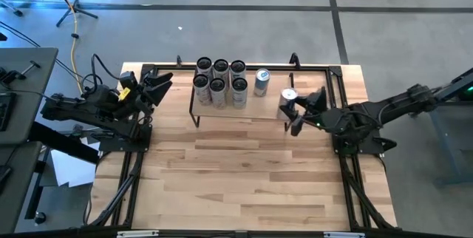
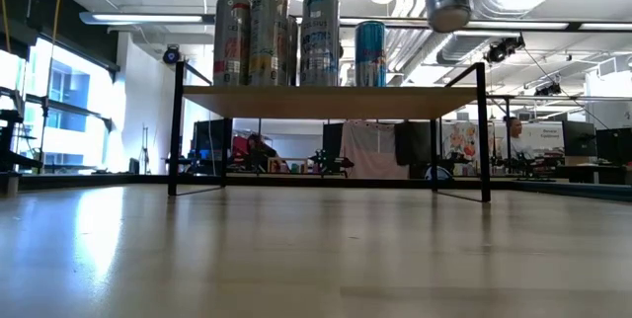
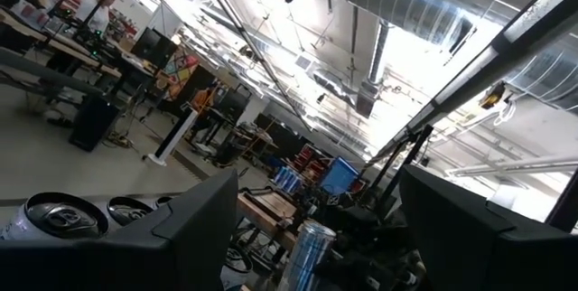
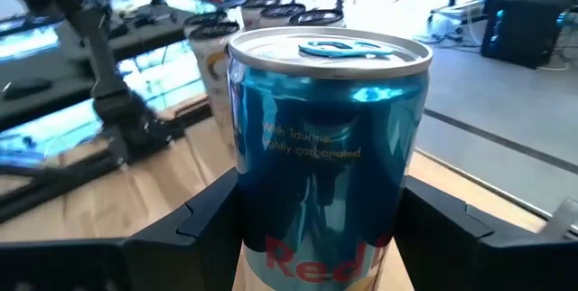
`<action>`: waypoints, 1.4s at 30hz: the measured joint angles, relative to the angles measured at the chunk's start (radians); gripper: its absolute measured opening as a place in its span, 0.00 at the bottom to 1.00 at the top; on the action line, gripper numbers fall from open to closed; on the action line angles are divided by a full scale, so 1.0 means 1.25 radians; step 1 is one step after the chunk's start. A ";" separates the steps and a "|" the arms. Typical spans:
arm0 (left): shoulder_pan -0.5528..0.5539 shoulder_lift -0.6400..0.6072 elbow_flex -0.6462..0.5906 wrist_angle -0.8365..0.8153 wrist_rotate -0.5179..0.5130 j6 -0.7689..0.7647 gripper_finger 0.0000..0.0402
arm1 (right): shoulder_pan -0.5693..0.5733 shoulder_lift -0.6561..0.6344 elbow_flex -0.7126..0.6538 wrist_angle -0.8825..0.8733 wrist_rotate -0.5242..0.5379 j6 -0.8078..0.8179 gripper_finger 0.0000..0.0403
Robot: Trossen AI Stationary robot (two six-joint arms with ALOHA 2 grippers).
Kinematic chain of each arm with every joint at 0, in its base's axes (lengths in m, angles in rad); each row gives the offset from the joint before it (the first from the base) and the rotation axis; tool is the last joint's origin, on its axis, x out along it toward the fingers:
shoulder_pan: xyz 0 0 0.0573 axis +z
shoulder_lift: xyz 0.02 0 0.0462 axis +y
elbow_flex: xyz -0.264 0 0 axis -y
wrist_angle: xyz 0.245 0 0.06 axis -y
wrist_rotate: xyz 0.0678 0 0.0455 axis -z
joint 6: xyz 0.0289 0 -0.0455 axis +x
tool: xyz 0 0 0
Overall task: Place canned beverage on shelf
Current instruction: Put the blue soda can on the shelf aligned with the other blue soda can
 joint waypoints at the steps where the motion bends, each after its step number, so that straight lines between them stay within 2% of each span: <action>1: 0.000 0.000 0.000 0.000 0.000 0.000 0.69 | -0.007 0.010 0.000 0.017 0.000 -0.005 0.56; 9: 0.000 0.000 0.000 0.000 -0.016 0.001 0.69 | -0.050 0.113 0.000 0.116 -0.057 -0.048 0.56; 15: 0.000 0.000 0.000 0.000 -0.017 0.001 0.69 | -0.075 0.175 0.000 0.211 -0.045 -0.085 0.56; 21: 0.000 0.000 0.000 0.000 -0.017 0.000 0.69 | -0.115 0.208 -0.015 0.244 -0.011 -0.089 0.56; 26: 0.000 0.000 0.000 0.000 -0.017 0.000 0.69 | -0.149 0.211 -0.097 0.440 -0.020 -0.089 0.56; 29: 0.000 0.000 0.000 0.000 -0.017 -0.004 0.69 | -0.160 0.210 -0.140 0.511 -0.016 -0.089 0.56; 38: 0.000 0.000 0.000 -0.001 -0.035 -0.006 0.69 | -0.169 0.215 -0.152 0.532 -0.031 -0.090 0.56; 42: 0.000 0.000 0.000 -0.001 -0.035 -0.005 0.69 | -0.169 0.252 -0.152 0.549 -0.057 -0.092 0.56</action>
